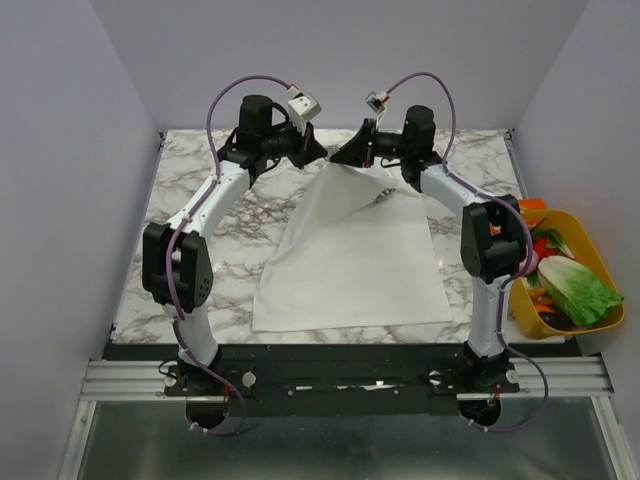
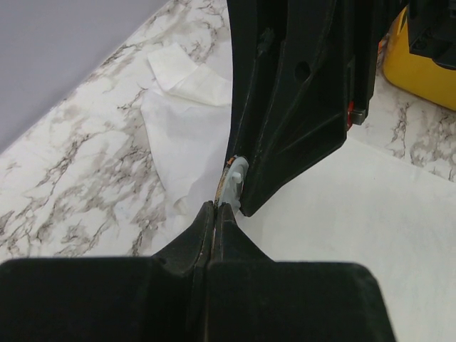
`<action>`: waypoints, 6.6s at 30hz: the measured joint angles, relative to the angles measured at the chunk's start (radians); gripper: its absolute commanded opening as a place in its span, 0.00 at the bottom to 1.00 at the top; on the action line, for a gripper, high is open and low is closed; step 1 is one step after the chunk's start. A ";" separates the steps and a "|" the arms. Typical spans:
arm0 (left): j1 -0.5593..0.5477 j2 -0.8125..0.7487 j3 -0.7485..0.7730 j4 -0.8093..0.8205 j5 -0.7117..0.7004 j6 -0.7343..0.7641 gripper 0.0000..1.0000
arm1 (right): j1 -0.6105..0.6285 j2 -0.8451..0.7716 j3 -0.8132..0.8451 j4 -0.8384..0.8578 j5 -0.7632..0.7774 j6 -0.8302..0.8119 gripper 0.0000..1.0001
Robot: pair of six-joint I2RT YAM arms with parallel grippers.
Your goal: Pin the brooch onto the clothing
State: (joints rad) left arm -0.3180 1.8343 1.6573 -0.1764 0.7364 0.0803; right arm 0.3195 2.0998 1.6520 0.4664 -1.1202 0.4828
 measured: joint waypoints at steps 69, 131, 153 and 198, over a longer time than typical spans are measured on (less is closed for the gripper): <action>0.010 -0.044 -0.093 0.108 -0.015 -0.077 0.00 | 0.006 0.000 -0.028 0.109 -0.011 0.052 0.15; -0.092 0.006 -0.257 0.108 -0.831 0.019 0.09 | 0.019 -0.240 -0.325 0.116 0.229 -0.034 1.00; -0.164 -0.301 -0.435 0.137 -0.986 -0.099 0.99 | 0.014 -0.632 -0.621 -0.421 0.857 -0.044 1.00; -0.108 -0.784 -1.076 -0.404 -0.822 -0.888 0.98 | -0.011 -0.950 -1.049 -1.160 1.294 0.281 0.91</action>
State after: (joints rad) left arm -0.4263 1.0508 0.5816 -0.5800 -0.0853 -0.8074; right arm 0.3088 1.1496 0.6029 -0.6937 0.1741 0.7635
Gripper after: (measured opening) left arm 0.985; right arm 0.911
